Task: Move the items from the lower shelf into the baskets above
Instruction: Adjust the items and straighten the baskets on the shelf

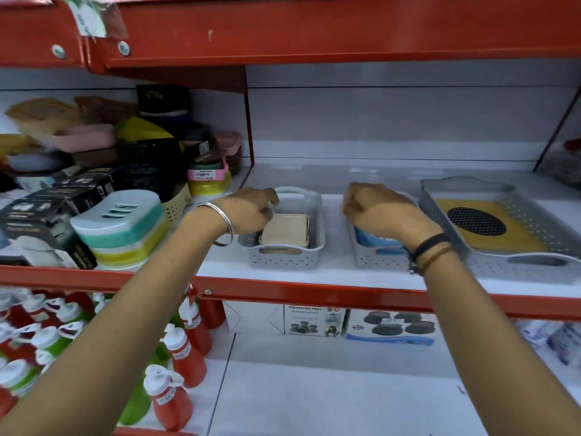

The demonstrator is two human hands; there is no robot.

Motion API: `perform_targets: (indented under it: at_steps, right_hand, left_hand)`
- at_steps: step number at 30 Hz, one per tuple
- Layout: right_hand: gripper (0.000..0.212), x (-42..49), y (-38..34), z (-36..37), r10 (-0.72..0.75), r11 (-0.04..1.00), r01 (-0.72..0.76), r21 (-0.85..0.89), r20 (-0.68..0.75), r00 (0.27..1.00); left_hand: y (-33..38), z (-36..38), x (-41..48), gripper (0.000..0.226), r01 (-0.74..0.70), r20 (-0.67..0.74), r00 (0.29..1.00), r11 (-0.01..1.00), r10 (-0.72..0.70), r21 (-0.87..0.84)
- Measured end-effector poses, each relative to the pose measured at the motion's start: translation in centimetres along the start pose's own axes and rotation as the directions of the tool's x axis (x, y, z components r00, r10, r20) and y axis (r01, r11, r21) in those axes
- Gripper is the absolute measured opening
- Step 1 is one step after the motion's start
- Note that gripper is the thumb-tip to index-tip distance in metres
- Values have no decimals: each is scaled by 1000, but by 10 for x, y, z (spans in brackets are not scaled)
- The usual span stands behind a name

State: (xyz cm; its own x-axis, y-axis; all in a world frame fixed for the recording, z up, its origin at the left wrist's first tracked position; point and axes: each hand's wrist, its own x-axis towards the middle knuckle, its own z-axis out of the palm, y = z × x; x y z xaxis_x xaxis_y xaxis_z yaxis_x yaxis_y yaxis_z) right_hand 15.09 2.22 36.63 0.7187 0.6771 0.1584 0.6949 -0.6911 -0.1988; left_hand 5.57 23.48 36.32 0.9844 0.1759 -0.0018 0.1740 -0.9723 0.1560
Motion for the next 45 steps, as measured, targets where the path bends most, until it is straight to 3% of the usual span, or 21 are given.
perform_targets:
  at_steps: [3,5,14,19,22,24,26,29,31,34,38,45]
  right_hand:
    - [38,-28,19,-10,80,997,-70,-44,315,946]
    - [34,-38,24,-9,86,994,-54,-91,405,910]
    - [22,-75,21,-9,11,1000,-12,1,359,933]
    - [30,-93,21,-9,-17,999,5,45,270,963]
    - [26,-107,42,-24,-9,980,-7,197,82,997]
    - [23,-118,68,-35,52,959,-31,283,-68,996]
    - [29,-125,100,-40,132,954,-77,291,-173,976]
    - [40,-134,150,-37,278,939,-249,237,-96,956]
    - [41,-140,172,-30,321,931,-316,186,1,947]
    - [41,-151,180,-22,290,951,-282,128,-47,956]
    - [46,-169,185,-18,225,974,-219,63,-108,968]
    - [38,-201,189,-17,191,981,-183,66,-138,972]
  left_hand:
    - [14,-4,-25,22,-99,239,963,990,120,-96]
    - [24,-3,-34,30,-120,339,931,991,133,-60]
    - [31,-4,-59,28,-83,403,907,990,122,-113]
    - [45,-8,-70,28,-62,359,932,998,47,31]
    - [71,-7,-72,29,-113,95,990,989,104,91]
    - [100,0,-72,27,-182,-72,981,983,183,22]
    - [133,12,-66,26,-268,-98,960,962,262,-55]
    - [186,38,-57,30,-315,-43,949,941,312,-125]
    - [211,55,-53,30,-249,-24,969,965,248,-83]
    - [226,68,-50,34,-81,-49,996,997,80,-16]
    - [227,72,-50,33,13,-55,998,996,-18,-84]
    - [227,81,-70,37,-32,-174,985,994,14,-100]
